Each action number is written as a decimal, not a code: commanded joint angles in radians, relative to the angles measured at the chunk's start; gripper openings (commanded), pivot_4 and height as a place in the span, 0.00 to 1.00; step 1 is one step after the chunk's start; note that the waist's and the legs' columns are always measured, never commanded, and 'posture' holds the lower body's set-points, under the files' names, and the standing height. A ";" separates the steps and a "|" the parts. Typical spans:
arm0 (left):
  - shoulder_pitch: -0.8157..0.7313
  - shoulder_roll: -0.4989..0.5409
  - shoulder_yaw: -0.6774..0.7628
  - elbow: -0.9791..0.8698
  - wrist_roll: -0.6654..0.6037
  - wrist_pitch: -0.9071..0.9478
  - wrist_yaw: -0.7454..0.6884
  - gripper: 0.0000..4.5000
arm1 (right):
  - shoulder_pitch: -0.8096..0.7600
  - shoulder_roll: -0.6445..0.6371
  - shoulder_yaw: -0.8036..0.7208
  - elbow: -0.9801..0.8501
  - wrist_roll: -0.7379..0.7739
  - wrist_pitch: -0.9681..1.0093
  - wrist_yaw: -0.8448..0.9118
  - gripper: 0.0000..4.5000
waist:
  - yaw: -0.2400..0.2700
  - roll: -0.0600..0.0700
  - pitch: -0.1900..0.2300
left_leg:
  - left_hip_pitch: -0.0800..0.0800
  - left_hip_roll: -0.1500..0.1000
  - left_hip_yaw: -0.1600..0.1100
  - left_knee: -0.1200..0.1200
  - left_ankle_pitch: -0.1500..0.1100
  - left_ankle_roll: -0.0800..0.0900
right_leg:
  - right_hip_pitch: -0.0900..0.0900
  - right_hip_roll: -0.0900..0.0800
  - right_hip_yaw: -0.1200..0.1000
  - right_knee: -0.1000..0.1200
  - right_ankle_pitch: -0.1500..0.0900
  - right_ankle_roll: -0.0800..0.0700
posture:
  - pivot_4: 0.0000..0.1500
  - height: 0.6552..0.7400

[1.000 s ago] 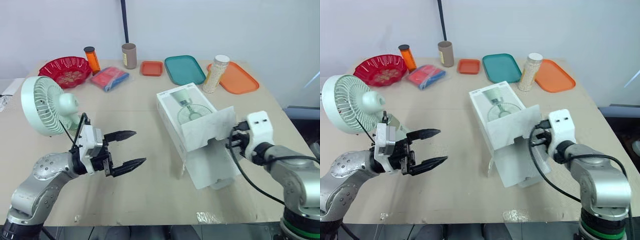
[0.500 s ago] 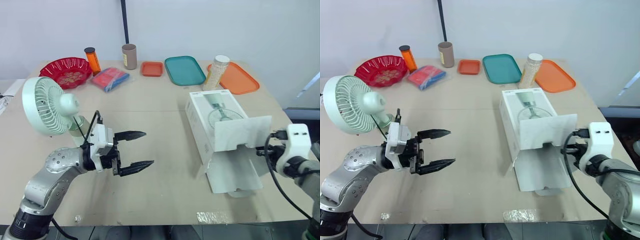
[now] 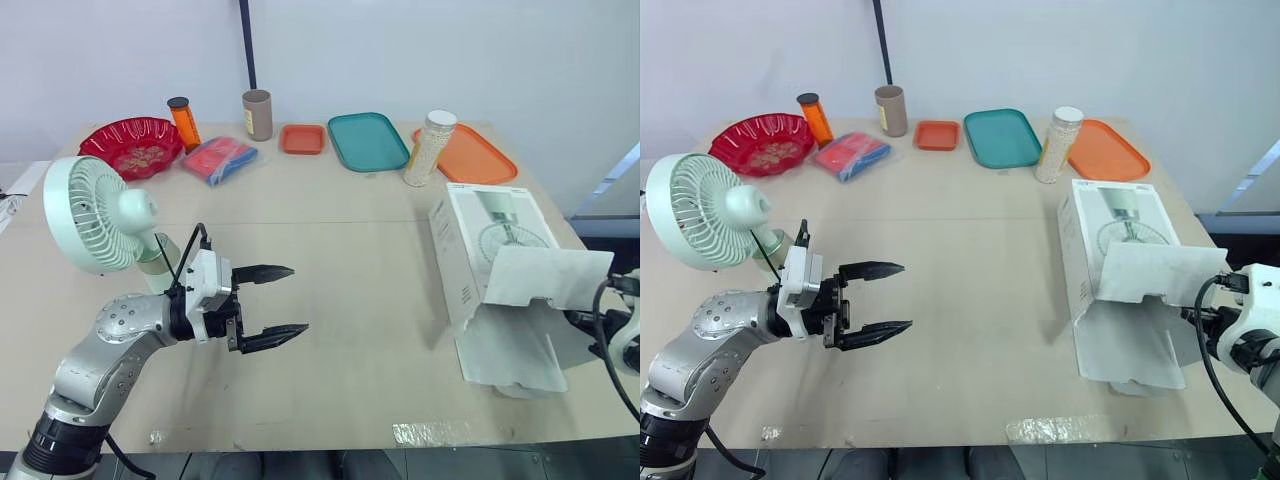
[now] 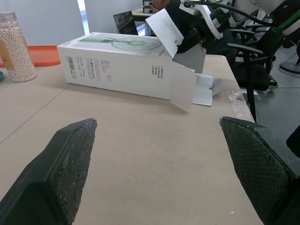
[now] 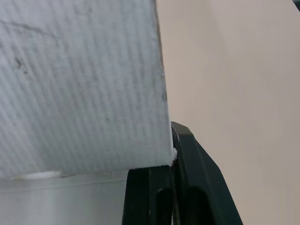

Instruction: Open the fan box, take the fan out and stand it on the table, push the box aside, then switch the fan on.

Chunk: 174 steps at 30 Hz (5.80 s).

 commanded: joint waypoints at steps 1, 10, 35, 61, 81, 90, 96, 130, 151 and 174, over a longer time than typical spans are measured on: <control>0.011 0.001 0.020 -0.030 -0.008 -0.017 0.001 1.00 | 0.032 -0.077 0.008 0.070 -0.025 -0.108 0.028 0.01 | 0.000 0.000 0.000 | 0.000 0.000 0.000 0.000 0.000 0.000 | 0.000 0.000 0.000 0.000 0.000 0.000 | 1.00 1.00; 0.027 -0.006 0.015 -0.045 -0.010 -0.014 0.011 1.00 | 0.070 -0.158 0.066 0.123 -0.040 -0.250 0.069 0.36 | 0.000 0.002 -0.001 | 0.001 0.000 0.000 0.001 0.000 0.000 | 0.001 0.000 0.001 0.000 0.000 0.000 | 1.00 1.00; 0.019 0.020 0.031 0.039 0.001 -0.069 -0.097 1.00 | 0.455 -0.358 -0.255 -0.474 0.152 -0.020 0.466 1.00 | -0.002 0.005 -0.004 | 0.005 0.000 0.001 0.003 -0.002 0.004 | 0.006 0.001 0.001 0.000 -0.001 0.002 | 1.00 1.00; 0.546 -0.017 0.236 -0.269 0.140 -0.161 0.215 1.00 | -0.496 -0.181 0.507 -0.388 0.662 -0.143 0.196 1.00 | 0.006 0.000 -0.002 | 0.000 0.001 0.000 0.006 -0.003 0.005 | 0.005 0.000 0.000 -0.003 -0.001 0.002 | 1.00 1.00; 0.824 -0.257 0.465 -0.349 0.224 -0.269 0.501 1.00 | -0.581 -0.152 0.696 -0.286 0.603 -0.269 0.293 1.00 | 0.001 0.000 -0.001 | -0.001 0.001 0.001 0.006 -0.005 0.007 | 0.003 0.000 0.001 -0.004 -0.001 0.001 | 1.00 1.00; 0.863 -0.354 0.589 -0.280 0.259 -0.342 0.600 1.00 | -0.607 -0.114 0.738 -0.269 0.590 -0.282 0.307 1.00 | 0.001 -0.001 -0.001 | -0.001 0.001 0.001 0.006 -0.005 0.008 | 0.003 0.000 0.001 -0.004 -0.001 0.002 | 1.00 1.00; 0.730 -0.326 0.618 -0.243 0.234 -0.261 0.683 1.00 | -0.602 -0.079 0.751 -0.288 0.599 -0.281 0.285 1.00 | 0.000 -0.002 -0.001 | -0.002 0.001 0.001 0.006 -0.005 0.008 | 0.003 0.000 0.001 -0.004 -0.001 0.002 | 1.00 1.00; 0.292 -0.317 0.472 -0.363 0.189 0.132 0.990 1.00 | -0.576 -0.028 0.759 -0.350 0.662 -0.253 0.180 1.00 | 0.001 -0.003 -0.002 | -0.002 0.001 -0.001 0.007 -0.005 0.007 | 0.003 0.000 -0.001 -0.003 0.000 0.002 | 1.00 1.00; 0.284 -0.311 0.472 -0.393 0.187 0.162 1.010 0.71 | -0.569 -0.031 0.766 -0.357 0.659 -0.247 0.166 1.00 | 0.001 -0.003 -0.002 | -0.002 0.001 -0.001 0.007 -0.005 0.007 | 0.003 0.000 -0.001 -0.003 0.000 0.002 | 1.00 1.00; 0.318 -0.316 0.494 -0.440 0.163 0.194 1.025 0.65 | -0.553 -0.026 0.769 -0.363 0.657 -0.249 0.152 1.00 | 0.001 -0.003 -0.002 | -0.002 0.001 -0.001 0.007 -0.005 0.007 | 0.003 0.000 -0.001 -0.003 0.000 0.002 | 1.00 1.00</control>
